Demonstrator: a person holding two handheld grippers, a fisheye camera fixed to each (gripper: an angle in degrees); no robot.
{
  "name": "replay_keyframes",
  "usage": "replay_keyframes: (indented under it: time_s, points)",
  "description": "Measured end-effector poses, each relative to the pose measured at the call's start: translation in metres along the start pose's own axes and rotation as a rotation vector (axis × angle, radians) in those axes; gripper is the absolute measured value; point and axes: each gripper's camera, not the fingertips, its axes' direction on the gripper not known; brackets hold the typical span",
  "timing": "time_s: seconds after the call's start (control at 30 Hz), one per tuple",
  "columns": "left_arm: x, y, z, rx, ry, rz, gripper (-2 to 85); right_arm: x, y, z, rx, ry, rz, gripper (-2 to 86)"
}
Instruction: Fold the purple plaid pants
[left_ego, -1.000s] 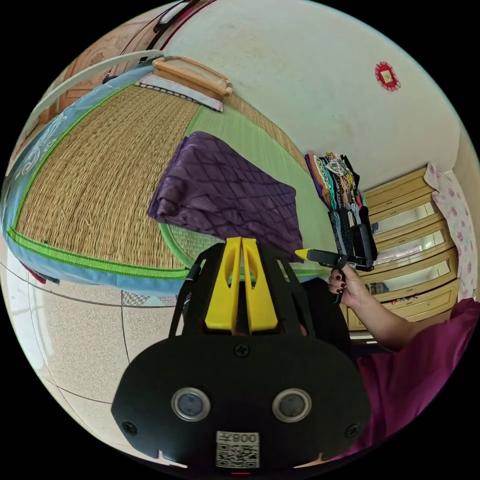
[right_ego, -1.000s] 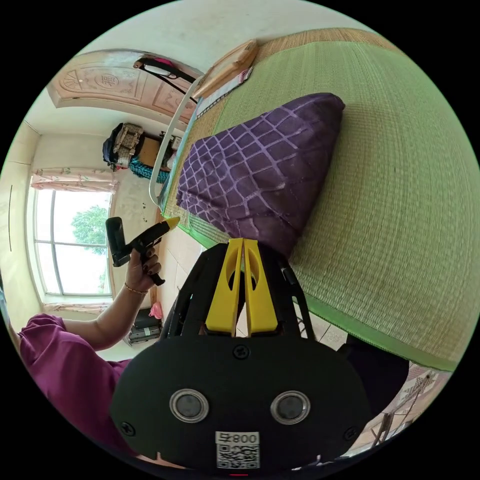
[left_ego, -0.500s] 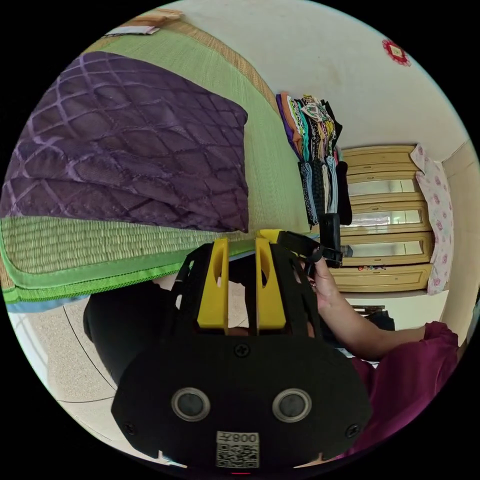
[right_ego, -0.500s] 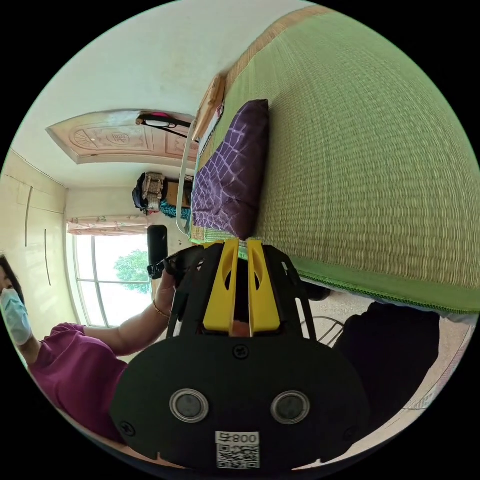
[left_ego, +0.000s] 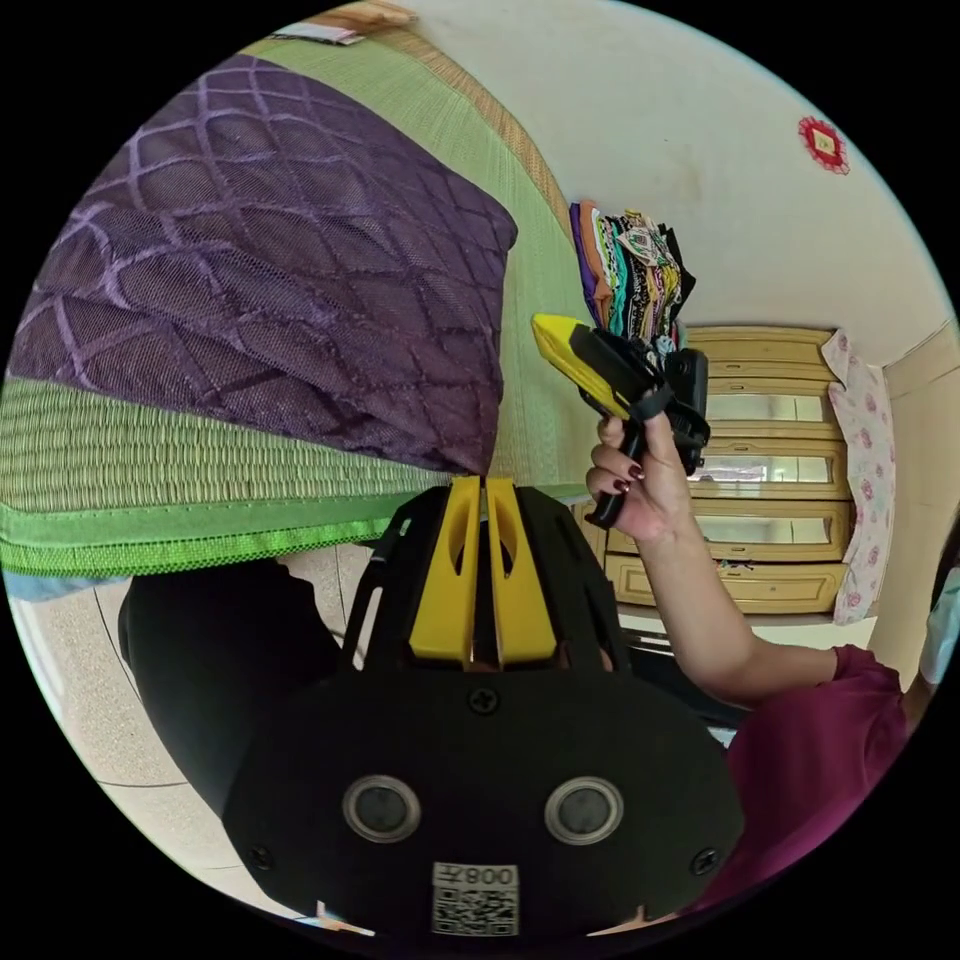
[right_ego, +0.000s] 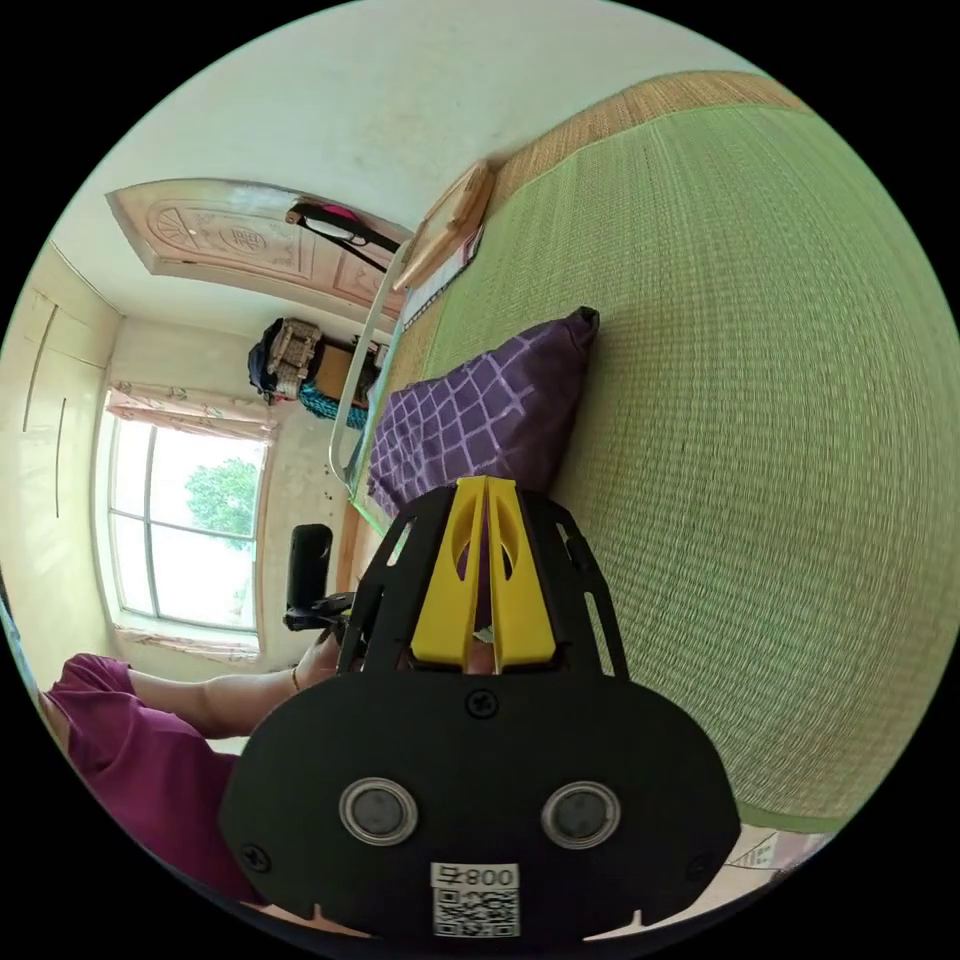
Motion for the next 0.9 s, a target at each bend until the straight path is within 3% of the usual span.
replay_keyframes:
  time_s: [0.13, 0.3, 0.7, 0.9]
  points:
    - [0.002, 0.003, 0.012, -0.031, -0.015, 0.028, 0.7, 0.003, -0.008, 0.037, -0.121, 0.143, -0.049, 0.2]
    - [0.01, 0.005, 0.023, -0.051, -0.048, 0.082, 0.5, 0.015, -0.004, 0.031, -0.06, 0.158, -0.042, 0.0]
    - [0.017, 0.006, 0.051, -0.057, -0.035, 0.089, 0.5, 0.019, -0.006, 0.026, -0.001, 0.088, -0.057, 0.0]
    - [0.024, 0.009, 0.059, -0.065, -0.056, 0.102, 0.6, 0.032, -0.001, 0.031, -0.108, 0.013, -0.037, 0.0]
